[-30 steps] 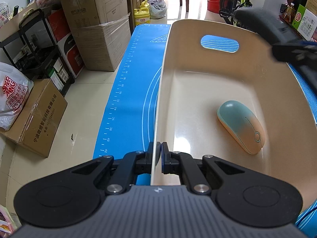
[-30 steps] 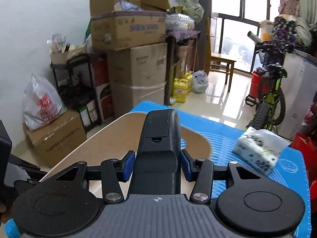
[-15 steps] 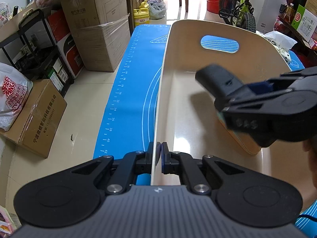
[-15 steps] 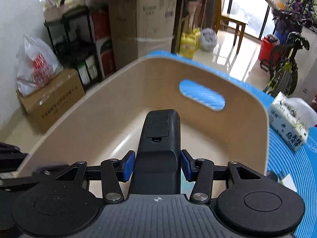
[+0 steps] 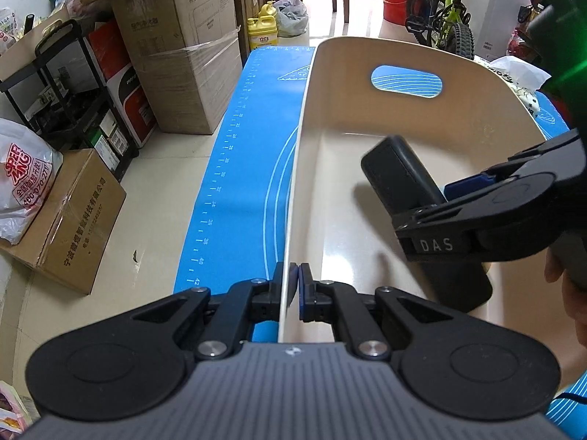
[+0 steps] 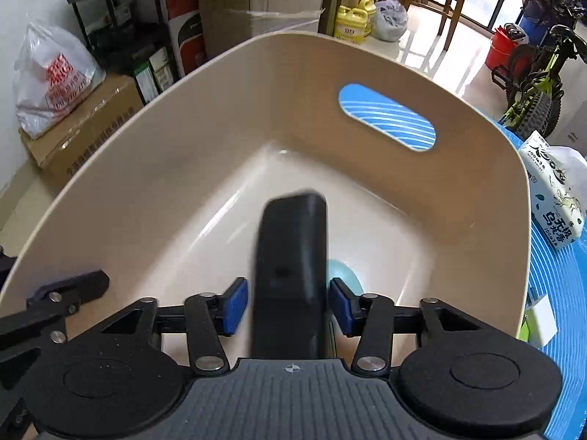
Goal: Organize rigid objects
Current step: 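Carry the glasses case into the basket and release it, then grasp the white charger with the right gripper, then carry the white charger into the basket and release it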
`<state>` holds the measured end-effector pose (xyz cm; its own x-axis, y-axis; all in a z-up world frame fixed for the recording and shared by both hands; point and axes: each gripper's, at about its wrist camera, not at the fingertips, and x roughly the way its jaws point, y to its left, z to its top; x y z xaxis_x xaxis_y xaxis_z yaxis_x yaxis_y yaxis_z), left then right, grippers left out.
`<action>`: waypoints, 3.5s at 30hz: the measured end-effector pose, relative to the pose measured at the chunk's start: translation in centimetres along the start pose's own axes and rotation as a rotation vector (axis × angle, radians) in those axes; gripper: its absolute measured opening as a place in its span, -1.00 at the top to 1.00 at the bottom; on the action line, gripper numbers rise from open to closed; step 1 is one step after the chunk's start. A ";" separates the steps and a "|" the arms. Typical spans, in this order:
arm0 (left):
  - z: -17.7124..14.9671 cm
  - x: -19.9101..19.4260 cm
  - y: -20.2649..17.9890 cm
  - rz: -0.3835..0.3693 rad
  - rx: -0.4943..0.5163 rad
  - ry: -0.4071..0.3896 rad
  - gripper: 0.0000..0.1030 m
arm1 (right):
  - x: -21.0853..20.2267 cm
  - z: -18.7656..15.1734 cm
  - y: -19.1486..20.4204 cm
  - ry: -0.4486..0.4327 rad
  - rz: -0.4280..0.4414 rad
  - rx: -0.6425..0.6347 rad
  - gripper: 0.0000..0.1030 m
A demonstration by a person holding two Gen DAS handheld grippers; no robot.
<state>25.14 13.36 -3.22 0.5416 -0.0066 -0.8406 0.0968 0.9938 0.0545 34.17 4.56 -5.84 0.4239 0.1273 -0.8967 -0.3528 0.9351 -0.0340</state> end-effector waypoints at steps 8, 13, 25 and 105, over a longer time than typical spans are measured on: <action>0.0 0.1 0.1 0.000 -0.004 0.003 0.86 | -2.4 -0.7 -1.4 -0.087 0.024 0.031 -0.48; 0.0 0.1 0.0 0.004 -0.001 0.002 0.85 | -5.7 -1.9 -3.0 -0.216 0.050 0.013 -0.73; -0.1 0.1 0.0 0.006 0.000 0.001 0.85 | -12.3 -5.4 -9.7 -0.389 0.042 0.068 -0.95; -0.1 0.1 0.0 0.005 -0.002 -0.002 0.85 | -14.0 -7.9 -10.6 -0.522 0.116 0.055 -0.05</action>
<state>25.15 13.32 -3.35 0.5440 -0.0018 -0.8391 0.0922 0.9941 0.0576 25.40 -9.77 3.61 0.7482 0.3650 -0.5540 -0.3834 0.9194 0.0878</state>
